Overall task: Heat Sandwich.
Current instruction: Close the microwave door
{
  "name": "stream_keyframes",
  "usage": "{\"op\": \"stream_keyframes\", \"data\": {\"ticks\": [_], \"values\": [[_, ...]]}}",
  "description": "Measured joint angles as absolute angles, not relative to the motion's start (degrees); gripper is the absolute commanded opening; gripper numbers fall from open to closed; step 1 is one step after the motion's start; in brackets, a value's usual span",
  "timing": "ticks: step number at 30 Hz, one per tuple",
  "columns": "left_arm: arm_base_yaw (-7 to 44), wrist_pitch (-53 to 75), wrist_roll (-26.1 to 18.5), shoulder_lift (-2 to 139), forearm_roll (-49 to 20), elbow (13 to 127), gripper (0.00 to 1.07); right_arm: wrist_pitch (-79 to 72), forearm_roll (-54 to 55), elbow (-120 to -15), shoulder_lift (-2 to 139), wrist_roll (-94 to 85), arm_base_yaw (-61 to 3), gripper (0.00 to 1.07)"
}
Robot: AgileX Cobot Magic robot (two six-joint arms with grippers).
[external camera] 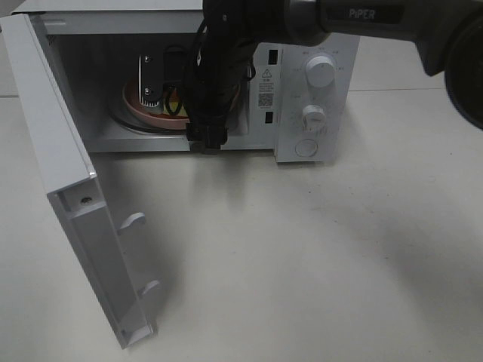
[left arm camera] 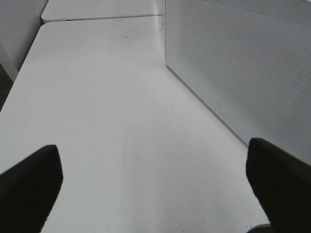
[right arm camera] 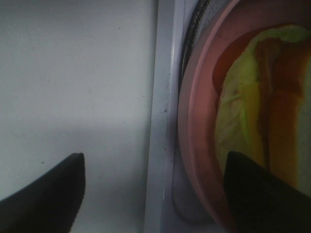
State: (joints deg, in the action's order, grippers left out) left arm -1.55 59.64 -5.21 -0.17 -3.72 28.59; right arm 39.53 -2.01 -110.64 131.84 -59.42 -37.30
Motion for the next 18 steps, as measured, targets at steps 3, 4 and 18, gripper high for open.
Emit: {"op": "stream_keyframes", "data": {"ticks": [3,4,18], "values": [[-1.5,59.6,-5.2,-0.2,-3.7,28.6,0.97,35.7,-2.3,-104.9,128.3,-59.4,-37.3,0.76],[-1.5,59.6,-5.2,-0.2,-3.7,28.6,0.97,35.7,-2.3,-104.9,128.3,-59.4,-37.3,0.76],[-1.5,59.6,-5.2,-0.2,-3.7,28.6,0.97,23.6,-2.3,-82.0,113.1,-59.3,-37.3,0.76]]}}
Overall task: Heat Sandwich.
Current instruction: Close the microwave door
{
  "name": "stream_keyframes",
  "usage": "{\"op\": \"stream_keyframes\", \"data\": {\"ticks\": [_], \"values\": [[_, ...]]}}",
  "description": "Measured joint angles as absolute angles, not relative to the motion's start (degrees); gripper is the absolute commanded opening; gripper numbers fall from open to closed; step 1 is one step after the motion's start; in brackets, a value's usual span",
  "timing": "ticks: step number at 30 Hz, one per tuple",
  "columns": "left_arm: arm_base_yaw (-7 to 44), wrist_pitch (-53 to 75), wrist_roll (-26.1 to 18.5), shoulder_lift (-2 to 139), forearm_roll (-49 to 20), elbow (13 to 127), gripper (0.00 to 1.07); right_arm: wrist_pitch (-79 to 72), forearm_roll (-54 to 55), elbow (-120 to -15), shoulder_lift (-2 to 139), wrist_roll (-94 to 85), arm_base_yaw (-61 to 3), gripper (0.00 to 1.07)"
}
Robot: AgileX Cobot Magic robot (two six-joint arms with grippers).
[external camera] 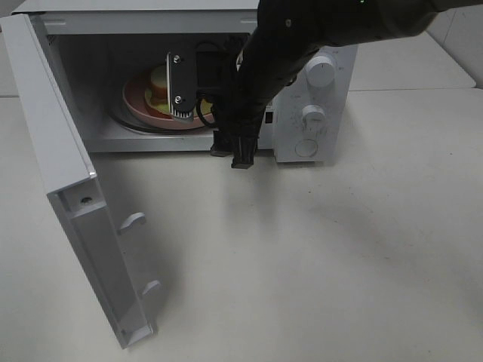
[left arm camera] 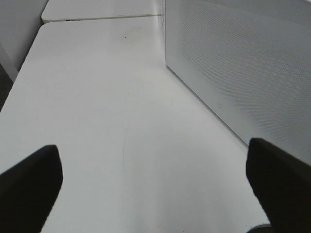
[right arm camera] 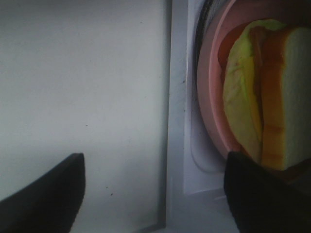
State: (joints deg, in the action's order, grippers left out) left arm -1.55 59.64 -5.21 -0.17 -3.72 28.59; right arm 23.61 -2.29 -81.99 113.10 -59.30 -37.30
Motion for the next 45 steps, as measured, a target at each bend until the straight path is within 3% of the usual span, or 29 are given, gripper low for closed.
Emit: {"op": "stream_keyframes", "data": {"ticks": [33,45], "values": [[-1.5,59.6,-5.2,-0.2,-3.7,28.6,0.97,23.3,-2.3,-51.0,83.0,-45.7,-37.3,0.76],[-1.5,59.6,-5.2,-0.2,-3.7,28.6,0.97,35.9,-2.3,-47.4,72.2,-30.5,-37.3,0.76]]}}
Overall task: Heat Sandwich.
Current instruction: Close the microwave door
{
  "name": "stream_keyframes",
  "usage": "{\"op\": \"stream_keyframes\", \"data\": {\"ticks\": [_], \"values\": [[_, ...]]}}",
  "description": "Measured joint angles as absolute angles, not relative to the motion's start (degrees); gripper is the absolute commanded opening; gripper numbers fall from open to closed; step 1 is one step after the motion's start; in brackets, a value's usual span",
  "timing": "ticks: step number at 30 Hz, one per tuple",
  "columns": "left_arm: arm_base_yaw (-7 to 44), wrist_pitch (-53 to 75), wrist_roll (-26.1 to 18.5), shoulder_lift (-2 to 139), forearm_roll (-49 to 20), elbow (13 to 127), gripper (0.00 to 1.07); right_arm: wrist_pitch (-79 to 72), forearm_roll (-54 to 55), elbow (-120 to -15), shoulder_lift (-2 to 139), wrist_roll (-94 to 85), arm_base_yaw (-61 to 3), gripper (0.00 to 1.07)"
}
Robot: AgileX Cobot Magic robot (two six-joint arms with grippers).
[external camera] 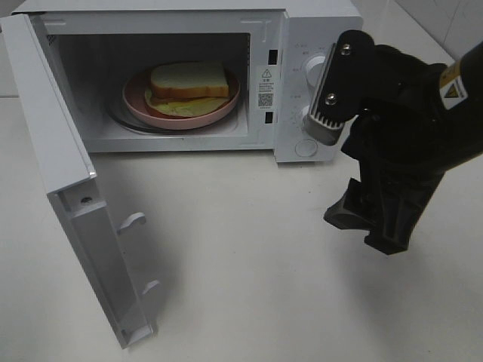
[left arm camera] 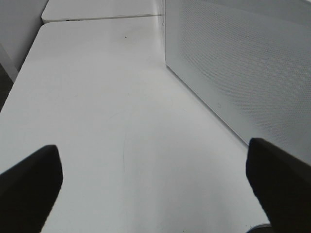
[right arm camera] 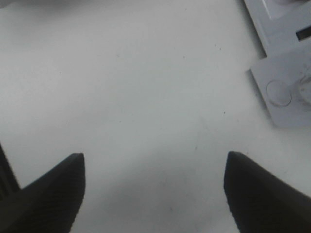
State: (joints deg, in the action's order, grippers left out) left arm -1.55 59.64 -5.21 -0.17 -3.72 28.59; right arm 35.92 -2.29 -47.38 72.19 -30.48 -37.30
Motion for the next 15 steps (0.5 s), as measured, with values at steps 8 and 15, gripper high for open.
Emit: {"op": "stream_keyframes", "data": {"ticks": [8,15], "values": [[-1.5,59.6,-5.2,-0.2,-3.7,28.6,0.97,45.8,-2.2,-47.4,66.8,-19.3,-37.3,0.76],[-1.5,59.6,-5.2,-0.2,-3.7,28.6,0.97,55.7,-2.2,-47.4,62.7,-12.9,-37.3,0.76]]}}
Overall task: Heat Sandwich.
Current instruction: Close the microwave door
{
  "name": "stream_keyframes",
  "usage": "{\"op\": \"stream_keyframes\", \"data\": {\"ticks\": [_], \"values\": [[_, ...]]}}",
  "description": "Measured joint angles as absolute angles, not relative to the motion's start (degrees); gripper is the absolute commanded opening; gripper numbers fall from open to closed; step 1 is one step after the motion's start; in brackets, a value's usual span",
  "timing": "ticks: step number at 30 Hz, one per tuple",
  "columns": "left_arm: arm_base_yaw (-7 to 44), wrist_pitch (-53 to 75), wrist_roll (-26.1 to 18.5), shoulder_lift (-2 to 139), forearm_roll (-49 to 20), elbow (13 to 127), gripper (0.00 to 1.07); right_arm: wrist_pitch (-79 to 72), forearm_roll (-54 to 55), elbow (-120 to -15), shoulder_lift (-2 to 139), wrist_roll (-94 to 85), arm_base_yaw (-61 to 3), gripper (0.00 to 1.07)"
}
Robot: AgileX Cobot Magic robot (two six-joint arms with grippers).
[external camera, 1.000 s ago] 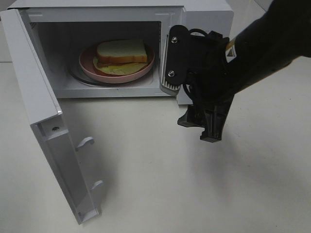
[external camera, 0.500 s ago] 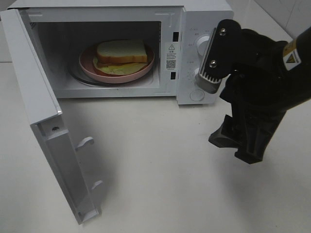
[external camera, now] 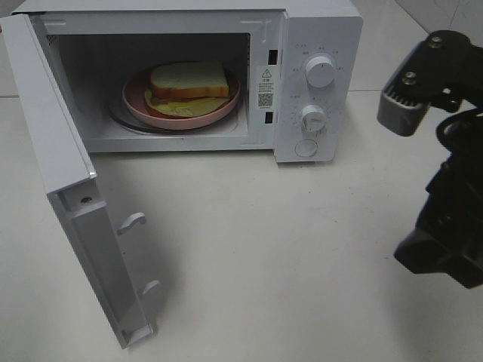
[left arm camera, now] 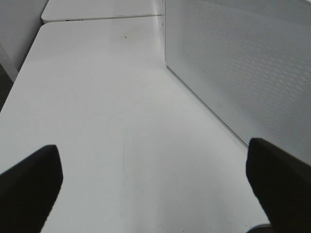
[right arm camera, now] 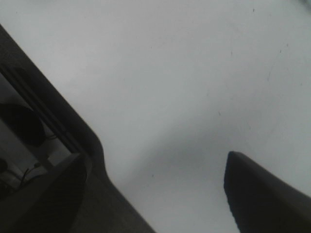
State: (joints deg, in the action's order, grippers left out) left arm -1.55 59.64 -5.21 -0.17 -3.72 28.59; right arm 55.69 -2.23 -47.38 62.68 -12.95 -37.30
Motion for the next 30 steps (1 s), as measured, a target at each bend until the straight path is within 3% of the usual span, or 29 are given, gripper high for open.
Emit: {"op": "stream_keyframes", "data": {"ticks": [13,30], "values": [[-1.5,59.6,-5.2,-0.2,-3.7,28.6,0.97,67.8,-2.2,-47.3,48.2,-6.2,-36.3,0.76],[-1.5,59.6,-5.2,-0.2,-3.7,28.6,0.97,69.7,-2.2,-40.0,25.3,-0.6,-19.3,0.76]]}}
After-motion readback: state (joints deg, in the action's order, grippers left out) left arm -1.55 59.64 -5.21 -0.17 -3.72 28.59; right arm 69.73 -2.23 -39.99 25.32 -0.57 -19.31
